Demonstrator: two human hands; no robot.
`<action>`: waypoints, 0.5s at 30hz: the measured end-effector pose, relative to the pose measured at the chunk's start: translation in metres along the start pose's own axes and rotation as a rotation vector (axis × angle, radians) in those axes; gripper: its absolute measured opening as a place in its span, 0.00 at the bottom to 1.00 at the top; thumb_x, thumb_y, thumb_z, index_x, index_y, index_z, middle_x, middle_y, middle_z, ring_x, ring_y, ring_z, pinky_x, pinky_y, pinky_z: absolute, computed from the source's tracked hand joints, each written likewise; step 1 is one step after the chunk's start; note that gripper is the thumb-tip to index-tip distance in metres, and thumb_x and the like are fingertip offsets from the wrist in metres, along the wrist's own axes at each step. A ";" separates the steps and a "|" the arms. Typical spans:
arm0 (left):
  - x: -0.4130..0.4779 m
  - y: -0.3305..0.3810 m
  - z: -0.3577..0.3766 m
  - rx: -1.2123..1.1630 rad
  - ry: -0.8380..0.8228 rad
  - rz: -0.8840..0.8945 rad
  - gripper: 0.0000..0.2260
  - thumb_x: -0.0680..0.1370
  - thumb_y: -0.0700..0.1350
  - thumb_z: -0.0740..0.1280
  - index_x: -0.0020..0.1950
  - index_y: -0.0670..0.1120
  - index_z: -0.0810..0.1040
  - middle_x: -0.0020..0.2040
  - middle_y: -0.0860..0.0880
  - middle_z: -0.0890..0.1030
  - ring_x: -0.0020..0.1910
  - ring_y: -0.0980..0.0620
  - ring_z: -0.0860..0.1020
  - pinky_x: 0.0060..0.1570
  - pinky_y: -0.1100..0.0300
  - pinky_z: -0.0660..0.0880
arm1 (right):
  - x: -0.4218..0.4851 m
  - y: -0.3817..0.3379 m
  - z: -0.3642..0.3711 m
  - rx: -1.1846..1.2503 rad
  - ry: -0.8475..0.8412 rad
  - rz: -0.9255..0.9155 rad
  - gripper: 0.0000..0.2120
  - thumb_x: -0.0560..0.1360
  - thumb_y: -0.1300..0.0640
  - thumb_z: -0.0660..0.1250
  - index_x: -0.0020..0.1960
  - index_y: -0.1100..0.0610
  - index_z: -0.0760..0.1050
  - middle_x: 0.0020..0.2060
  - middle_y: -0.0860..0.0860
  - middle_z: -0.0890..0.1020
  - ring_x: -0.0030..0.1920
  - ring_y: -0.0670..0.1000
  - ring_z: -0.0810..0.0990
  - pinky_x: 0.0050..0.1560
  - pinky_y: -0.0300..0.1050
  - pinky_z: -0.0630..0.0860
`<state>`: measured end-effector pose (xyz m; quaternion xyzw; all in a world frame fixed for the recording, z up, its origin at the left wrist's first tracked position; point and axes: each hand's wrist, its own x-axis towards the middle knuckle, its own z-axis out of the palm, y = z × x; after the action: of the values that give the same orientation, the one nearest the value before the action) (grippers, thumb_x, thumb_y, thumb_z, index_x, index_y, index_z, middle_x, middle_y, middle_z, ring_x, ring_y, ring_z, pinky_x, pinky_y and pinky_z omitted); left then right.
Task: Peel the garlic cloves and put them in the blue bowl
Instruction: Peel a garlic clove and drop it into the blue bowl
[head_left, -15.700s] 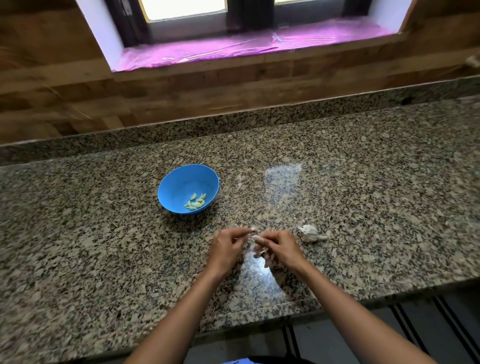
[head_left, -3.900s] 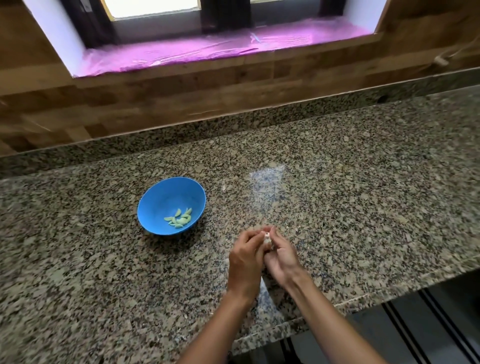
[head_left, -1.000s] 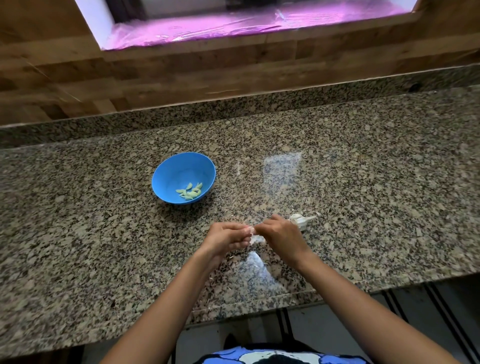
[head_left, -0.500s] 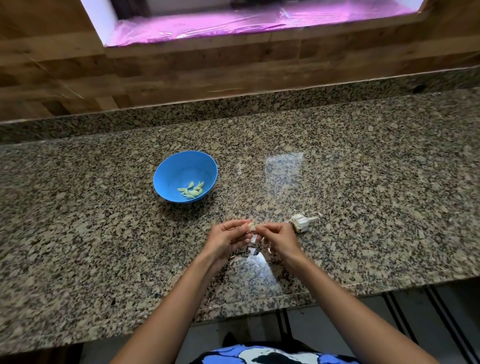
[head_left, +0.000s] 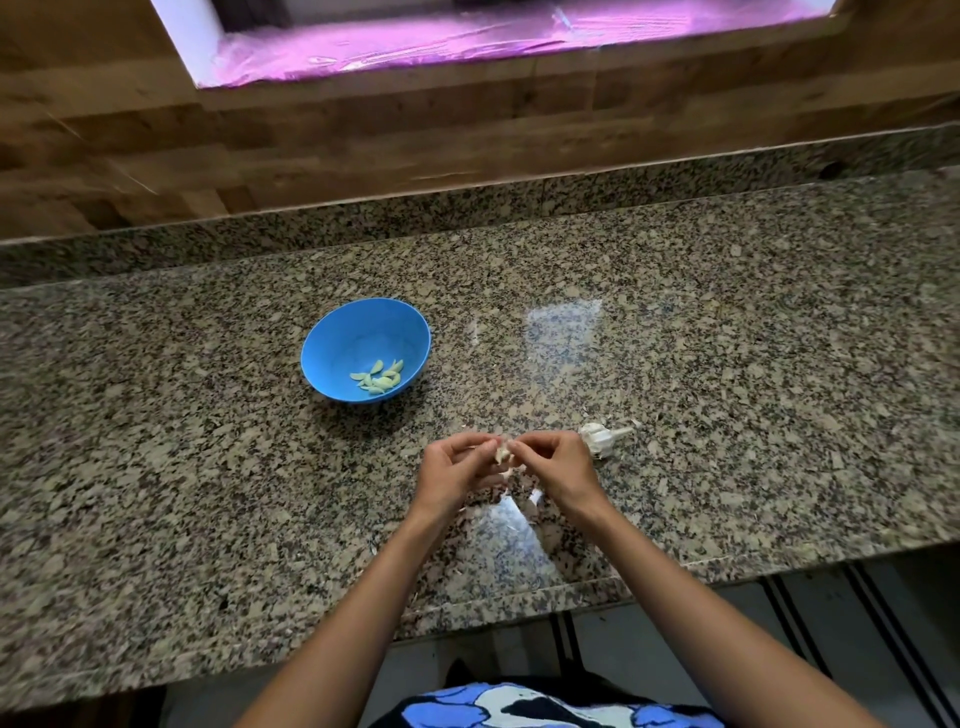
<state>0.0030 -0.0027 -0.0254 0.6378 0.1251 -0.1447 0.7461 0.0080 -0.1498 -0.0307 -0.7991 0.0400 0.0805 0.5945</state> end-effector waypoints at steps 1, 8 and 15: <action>0.000 0.000 -0.002 -0.057 0.024 -0.025 0.06 0.76 0.35 0.66 0.52 0.39 0.79 0.47 0.39 0.83 0.44 0.44 0.83 0.43 0.57 0.81 | 0.000 0.000 -0.001 0.032 0.018 0.015 0.06 0.73 0.57 0.69 0.38 0.50 0.81 0.34 0.51 0.83 0.36 0.50 0.80 0.43 0.50 0.78; 0.002 -0.001 -0.012 -0.209 0.057 -0.078 0.08 0.76 0.36 0.65 0.55 0.37 0.77 0.51 0.39 0.83 0.50 0.44 0.82 0.45 0.56 0.81 | 0.001 0.013 -0.001 -0.037 0.100 0.124 0.16 0.77 0.53 0.63 0.34 0.60 0.76 0.29 0.56 0.78 0.29 0.50 0.72 0.34 0.39 0.69; 0.001 -0.006 -0.008 -0.118 0.129 -0.083 0.07 0.73 0.33 0.68 0.50 0.37 0.82 0.47 0.40 0.83 0.41 0.48 0.82 0.40 0.63 0.80 | -0.003 0.007 0.004 -0.340 0.060 -0.013 0.11 0.75 0.54 0.67 0.57 0.50 0.78 0.46 0.45 0.83 0.41 0.44 0.81 0.37 0.35 0.77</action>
<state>0.0015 0.0041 -0.0324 0.5950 0.2076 -0.1267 0.7660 0.0034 -0.1484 -0.0375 -0.8903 0.0385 0.0583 0.4500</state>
